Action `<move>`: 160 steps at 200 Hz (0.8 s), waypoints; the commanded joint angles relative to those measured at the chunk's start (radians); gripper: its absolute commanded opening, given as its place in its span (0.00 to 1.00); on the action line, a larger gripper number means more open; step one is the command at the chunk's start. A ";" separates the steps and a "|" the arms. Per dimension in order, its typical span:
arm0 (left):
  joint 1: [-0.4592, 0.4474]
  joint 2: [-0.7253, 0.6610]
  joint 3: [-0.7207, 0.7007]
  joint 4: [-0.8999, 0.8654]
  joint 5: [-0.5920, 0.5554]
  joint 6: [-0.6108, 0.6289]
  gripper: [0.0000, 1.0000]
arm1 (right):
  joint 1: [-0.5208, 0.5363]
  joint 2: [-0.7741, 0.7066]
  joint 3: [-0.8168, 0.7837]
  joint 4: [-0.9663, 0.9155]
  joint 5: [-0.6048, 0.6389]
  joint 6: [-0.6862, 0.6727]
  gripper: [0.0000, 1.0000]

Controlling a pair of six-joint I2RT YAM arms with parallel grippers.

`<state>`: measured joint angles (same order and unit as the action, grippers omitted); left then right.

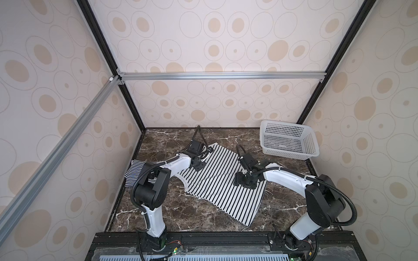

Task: Fold and stack tank tops
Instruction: Rotate the tank top at the center of the table.

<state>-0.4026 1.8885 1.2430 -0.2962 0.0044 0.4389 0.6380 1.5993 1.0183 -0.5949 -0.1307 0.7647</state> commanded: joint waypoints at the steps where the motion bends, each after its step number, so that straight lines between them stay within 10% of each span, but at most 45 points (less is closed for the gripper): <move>1: 0.030 0.070 0.093 -0.003 0.013 -0.038 0.41 | 0.030 -0.026 -0.066 0.065 0.027 0.077 0.70; 160: 0.088 0.120 0.045 -0.019 -0.033 -0.064 0.40 | 0.059 -0.029 -0.192 0.088 0.049 0.137 0.70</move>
<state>-0.3202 2.0232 1.3266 -0.2615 -0.0170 0.3889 0.6910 1.5852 0.8612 -0.4553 -0.1074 0.8890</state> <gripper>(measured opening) 0.399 0.700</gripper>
